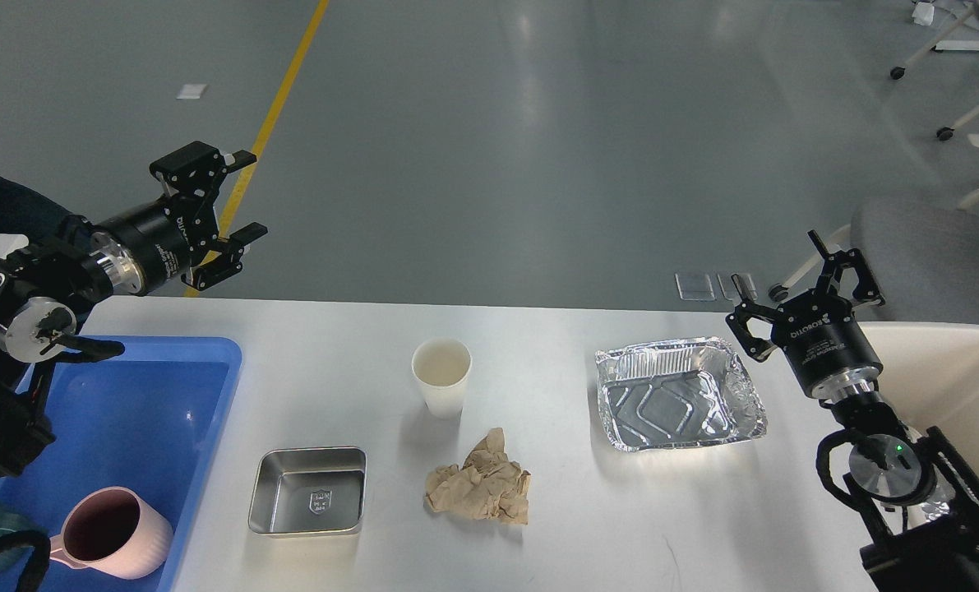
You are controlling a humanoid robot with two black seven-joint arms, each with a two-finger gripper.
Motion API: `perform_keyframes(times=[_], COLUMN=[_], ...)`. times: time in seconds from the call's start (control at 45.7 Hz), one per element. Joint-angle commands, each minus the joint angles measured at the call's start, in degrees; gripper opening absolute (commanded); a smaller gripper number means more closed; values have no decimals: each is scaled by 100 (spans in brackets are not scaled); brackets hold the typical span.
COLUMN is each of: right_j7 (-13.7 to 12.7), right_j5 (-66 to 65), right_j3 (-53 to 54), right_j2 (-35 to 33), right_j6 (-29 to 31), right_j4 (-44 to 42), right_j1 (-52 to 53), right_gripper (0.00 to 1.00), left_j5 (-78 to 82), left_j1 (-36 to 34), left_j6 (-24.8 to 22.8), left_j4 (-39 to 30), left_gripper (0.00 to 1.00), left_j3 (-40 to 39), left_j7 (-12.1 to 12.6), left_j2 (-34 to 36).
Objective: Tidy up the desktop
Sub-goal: 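Release the steel tray and lift the left gripper away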
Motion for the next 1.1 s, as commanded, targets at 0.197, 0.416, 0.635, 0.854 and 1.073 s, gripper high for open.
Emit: perform_keyframes(times=[0.197, 0.416, 0.635, 0.854, 1.073], right_j7=[-1, -1, 17, 17, 17], right_j5=[0, 9, 9, 9, 9], right_j3=[-6, 3, 12, 56, 73], right_j2=[53, 62, 203, 203, 159], right_j6=[1, 1, 1, 1, -8], right_j4=[0, 0, 0, 9, 9], right_j1=[-8, -8, 18, 27, 36], right_gripper=[100, 100, 100, 100, 100], left_j5=[18, 10, 10, -17, -34], left_j1=[937, 1008, 947, 1017, 1017], left_j6=[193, 131, -343, -871, -994], left_j4=[327, 169, -753, -1922, -2626], left_gripper=[97, 97, 97, 97, 97], left_j3=[517, 1968, 2786, 2813, 3050], left_j7=[-59, -578, -702, -1106, -1018], left_j2=[888, 2568, 4528, 5777, 6050])
